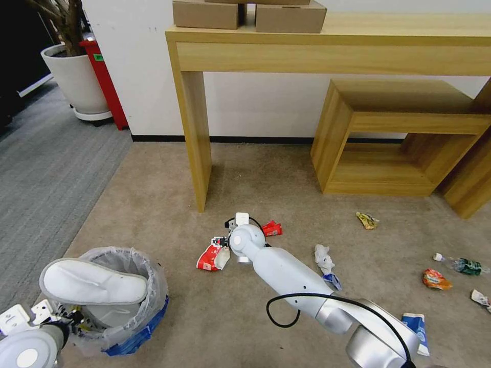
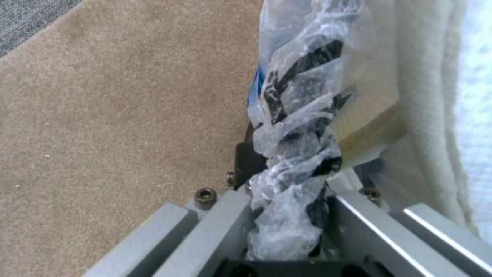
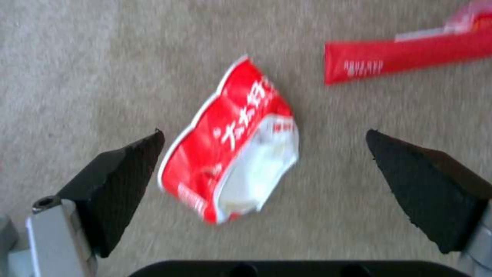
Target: Pick up the trash bin and place the garbage on the floor into it.
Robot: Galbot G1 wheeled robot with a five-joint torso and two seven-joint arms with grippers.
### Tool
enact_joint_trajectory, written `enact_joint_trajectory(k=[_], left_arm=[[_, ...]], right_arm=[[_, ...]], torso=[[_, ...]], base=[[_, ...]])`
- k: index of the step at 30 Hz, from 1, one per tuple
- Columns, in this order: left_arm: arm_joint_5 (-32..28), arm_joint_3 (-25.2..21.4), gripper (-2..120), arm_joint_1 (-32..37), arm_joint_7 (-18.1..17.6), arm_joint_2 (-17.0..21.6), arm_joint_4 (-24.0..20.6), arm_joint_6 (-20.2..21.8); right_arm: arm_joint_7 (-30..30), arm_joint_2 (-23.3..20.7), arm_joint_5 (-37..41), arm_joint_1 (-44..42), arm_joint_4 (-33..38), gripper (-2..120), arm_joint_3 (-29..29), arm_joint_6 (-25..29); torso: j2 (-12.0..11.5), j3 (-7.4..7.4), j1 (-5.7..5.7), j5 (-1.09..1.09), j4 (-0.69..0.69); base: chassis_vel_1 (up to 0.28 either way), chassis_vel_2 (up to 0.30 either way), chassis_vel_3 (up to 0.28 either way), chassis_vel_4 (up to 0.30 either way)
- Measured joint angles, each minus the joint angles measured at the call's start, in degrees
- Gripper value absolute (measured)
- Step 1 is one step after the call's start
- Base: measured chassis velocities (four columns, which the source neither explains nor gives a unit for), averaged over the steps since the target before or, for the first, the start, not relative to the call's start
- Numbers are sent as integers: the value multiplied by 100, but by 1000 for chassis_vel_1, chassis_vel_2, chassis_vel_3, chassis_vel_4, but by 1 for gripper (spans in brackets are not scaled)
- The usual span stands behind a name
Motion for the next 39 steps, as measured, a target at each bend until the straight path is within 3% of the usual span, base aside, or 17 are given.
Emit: enact_joint_trajectory(k=[3,6,14,23,39], left_arm=[[9,65,0,-38,16,42,19,0],[8,77,0,-40,20,54,21,0],[36,107,0,-66,57,49,87,0],[85,118,0,-64,120,44,136,-6],[196,175,0,-34,168,-30,74,-10]], right_arm=[[-633,47,-628,-58,-403,100,-33,514],[-705,187,-711,-80,-630,100,-35,564],[-681,534,-786,-134,-985,100,-30,555],[-499,545,-952,-198,-1320,100,46,559],[-834,536,-1116,-326,-1527,100,65,762]], torso=[[0,0,0,0,-3],[0,0,0,0,-2],[0,0,0,1,1],[0,0,0,0,-1],[0,0,0,0,-1]], base=[[0,0,0,0],[0,0,0,0],[0,0,0,0],[0,0,0,0],[0,0,0,0]])
